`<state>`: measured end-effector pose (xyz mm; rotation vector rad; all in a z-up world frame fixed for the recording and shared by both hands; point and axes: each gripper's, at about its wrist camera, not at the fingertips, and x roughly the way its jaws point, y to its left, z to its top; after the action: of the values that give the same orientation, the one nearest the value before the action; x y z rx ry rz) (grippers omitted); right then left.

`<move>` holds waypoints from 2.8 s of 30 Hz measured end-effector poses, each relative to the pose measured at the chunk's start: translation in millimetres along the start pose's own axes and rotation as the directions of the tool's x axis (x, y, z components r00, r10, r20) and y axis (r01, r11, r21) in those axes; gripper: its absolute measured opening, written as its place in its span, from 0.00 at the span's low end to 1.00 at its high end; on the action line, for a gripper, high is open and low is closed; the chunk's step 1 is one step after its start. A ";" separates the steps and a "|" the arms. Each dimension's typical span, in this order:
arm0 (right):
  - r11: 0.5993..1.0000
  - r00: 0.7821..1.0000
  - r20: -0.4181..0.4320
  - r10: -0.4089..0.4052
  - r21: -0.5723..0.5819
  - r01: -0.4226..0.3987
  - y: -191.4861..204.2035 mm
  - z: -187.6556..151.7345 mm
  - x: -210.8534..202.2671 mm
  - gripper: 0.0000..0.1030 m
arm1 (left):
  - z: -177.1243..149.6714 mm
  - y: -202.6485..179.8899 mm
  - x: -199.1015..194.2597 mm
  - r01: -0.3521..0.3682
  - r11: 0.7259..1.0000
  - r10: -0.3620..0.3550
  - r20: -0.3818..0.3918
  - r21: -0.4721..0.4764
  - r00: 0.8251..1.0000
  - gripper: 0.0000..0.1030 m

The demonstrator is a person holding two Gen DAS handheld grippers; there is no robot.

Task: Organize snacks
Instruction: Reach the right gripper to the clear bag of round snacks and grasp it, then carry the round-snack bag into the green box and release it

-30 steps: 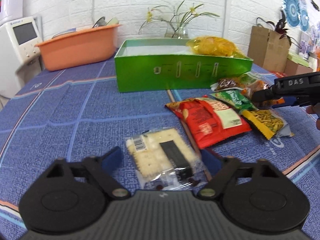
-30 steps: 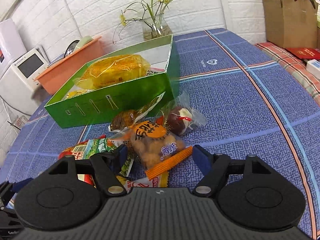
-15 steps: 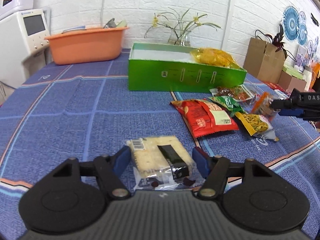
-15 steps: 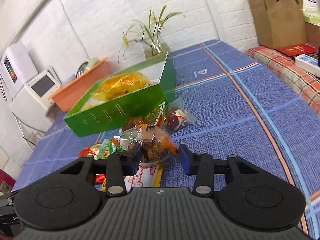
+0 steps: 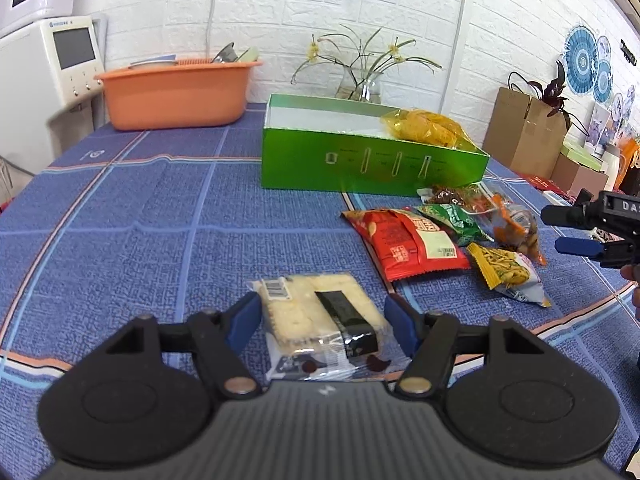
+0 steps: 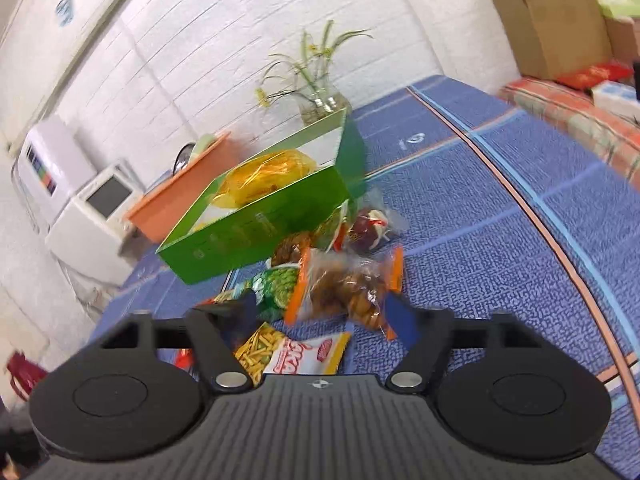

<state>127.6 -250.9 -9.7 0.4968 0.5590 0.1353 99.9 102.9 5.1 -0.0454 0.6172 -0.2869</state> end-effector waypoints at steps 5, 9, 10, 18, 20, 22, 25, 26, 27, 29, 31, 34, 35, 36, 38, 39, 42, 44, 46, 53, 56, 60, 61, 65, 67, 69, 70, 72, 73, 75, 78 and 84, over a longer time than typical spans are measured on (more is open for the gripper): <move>0.981 0.991 -0.036 -0.132 -0.147 0.126 17.5 5.8 23.2 1.00 | -0.9 1.3 3.4 0.020 1.000 -0.020 -0.009 -0.005 1.000 0.65; 0.951 0.986 -0.074 -0.152 -0.284 0.126 32.8 8.0 45.8 1.00 | -2.4 2.5 5.0 0.031 0.999 -0.031 -0.017 -0.012 0.999 0.65; 0.942 0.984 -0.085 -0.156 -0.314 0.123 35.5 7.6 51.1 1.00 | -2.7 3.1 5.0 0.031 0.999 -0.031 -0.016 -0.013 0.999 0.65; 0.906 0.982 -0.114 -0.149 -0.414 0.089 39.2 2.6 64.2 0.82 | -0.9 12.3 9.0 0.021 0.999 -0.022 -0.011 -0.029 1.000 0.65; 0.914 0.983 -0.107 -0.148 -0.394 0.095 38.1 0.7 61.6 0.81 | 0.0 13.9 9.7 0.023 0.999 -0.023 -0.006 -0.035 1.000 0.65; 0.924 0.987 -0.083 -0.139 -0.369 0.099 36.4 -1.2 53.7 0.81 | 1.7 14.1 8.7 0.025 0.999 -0.025 0.003 -0.034 1.000 0.65; 0.940 0.994 -0.032 -0.100 -0.330 0.084 37.6 -0.9 36.0 0.81 | 6.7 13.6 6.6 0.028 0.999 -0.028 0.019 -0.030 0.999 0.65; 0.943 0.997 -0.011 -0.082 -0.324 0.074 40.0 0.3 28.6 0.81 | 9.3 13.1 6.2 0.029 0.999 -0.028 0.024 -0.026 0.999 0.65; 0.944 0.998 0.006 -0.061 -0.324 0.060 43.7 2.1 22.1 0.81 | 12.8 12.7 5.5 0.030 0.999 -0.029 0.033 -0.020 0.999 0.65; 0.943 1.000 0.024 -0.003 -0.333 0.011 53.4 6.2 12.4 0.81 | 23.4 11.9 5.1 0.032 0.999 -0.032 0.056 -0.008 0.998 0.65; 0.935 0.997 0.016 0.071 -0.350 -0.060 64.3 15.0 8.9 0.81 | 39.0 10.4 5.3 0.045 0.999 -0.045 0.091 0.009 0.995 0.65; 0.917 0.988 0.012 0.157 -0.373 -0.141 81.2 25.6 12.9 0.81 | 64.5 4.7 7.5 0.043 0.998 -0.049 0.148 0.042 0.988 0.65; 0.910 0.984 0.012 0.176 -0.382 -0.159 87.0 28.8 16.9 0.81 | 72.8 2.3 9.0 0.036 0.998 -0.045 0.166 0.056 0.985 0.65; 0.904 0.981 0.013 0.196 -0.390 -0.175 92.7 31.7 22.0 0.81 | 80.8 0.3 11.3 0.032 0.997 -0.044 0.179 0.069 0.983 0.65; 0.900 0.972 0.012 0.234 -0.381 -0.212 102.3 38.9 34.9 0.81 | 97.1 -4.2 20.4 0.020 0.996 -0.037 0.202 0.086 0.979 0.65; 0.902 0.968 0.007 0.252 -0.365 -0.232 106.8 42.6 42.2 0.81 | 104.5 -5.5 27.0 0.011 0.996 -0.028 0.206 0.084 0.978 0.65; 0.910 0.961 0.013 0.276 -0.325 -0.257 113.9 51.7 67.2 0.81 | 127.5 -8.0 53.1 -0.021 0.997 0.003 0.234 0.076 0.972 0.65; 0.915 0.964 0.041 0.261 -0.329 -0.234 117.2 59.9 83.5 0.82 | 141.6 -4.9 73.6 0.001 0.999 -0.011 0.229 0.040 0.973 0.65; 0.917 0.970 0.098 0.223 -0.357 -0.175 118.6 67.8 96.4 0.82 | 153.5 0.6 97.8 0.020 1.000 -0.017 0.208 -0.010 0.978 0.65; 0.916 0.973 0.194 0.128 -0.399 -0.041 101.4 80.9 125.0 0.85 | 145.2 13.5 145.9 0.028 0.994 -0.008 0.194 -0.102 0.981 0.65; 0.919 0.981 0.147 0.125 -0.390 -0.059 96.6 85.5 143.1 0.98 | 148.2 7.7 156.7 -0.011 0.998 0.022 0.170 -0.063 0.985 0.69; 0.925 0.982 0.174 0.069 -0.380 0.003 97.5 87.0 146.4 1.00 | 149.4 2.6 154.2 -0.003 1.000 0.005 0.196 -0.011 0.981 0.83; 0.920 0.979 0.190 0.070 -0.391 0.011 97.8 87.2 142.8 1.00 | 149.6 2.4 152.5 -0.007 1.000 0.009 0.199 -0.008 0.980 0.86; 0.926 0.965 0.251 0.070 -0.376 0.031 91.8 90.8 117.7 1.00 | 151.6 2.4 142.4 -0.021 1.000 0.021 0.221 0.000 0.975 0.88; 0.945 0.959 0.270 0.089 -0.327 0.005 82.7 93.3 99.0 1.00 | 152.4 1.8 134.5 -0.025 1.000 0.024 0.234 0.005 0.972 0.88; 0.965 0.957 0.263 0.118 -0.257 -0.048 70.0 95.2 80.8 1.00 | 151.8 -0.2 126.4 -0.026 0.999 0.020 0.247 0.023 0.969 0.89; 0.973 0.959 0.249 0.133 -0.218 -0.078 62.9 95.8 73.7 1.00 | 151.0 -2.3 122.1 -0.027 0.999 0.017 0.251 0.037 0.968 0.89; 0.982 0.967 0.202 0.157 -0.137 -0.131 47.7 95.2 60.7 1.00 | 148.3 -7.7 114.0 -0.020 0.998 0.005 0.251 0.060 0.968 0.89; 0.983 0.970 0.176 0.169 -0.098 -0.154 40.4 94.5 56.1 1.00 | 146.8 -10.6 110.3 -0.012 0.997 -0.007 0.248 0.073 0.969 0.89; 0.982 0.974 0.122 0.189 -0.026 -0.187 26.1 90.8 48.8 1.00 | 144.0 -21.5 102.1 -0.001 0.994 -0.026 0.240 0.112 0.970 0.89; 0.975 0.975 0.012 0.220 0.027 -0.220 11.3 77.3 41.2 1.00 | 138.6 -36.1 89.3 0.016 0.987 -0.053 0.229 0.157 0.972 0.89; 0.966 0.962 -0.157 0.222 -0.096 -0.238 6.0 34.6 22.5 1.00 | 93.4 -47.5 69.2 0.050 0.987 -0.075 0.163 0.155 0.984 1.00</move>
<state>165.2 -254.2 7.9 0.4414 0.6308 0.4267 195.7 34.0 48.3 0.0561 0.4256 -0.3860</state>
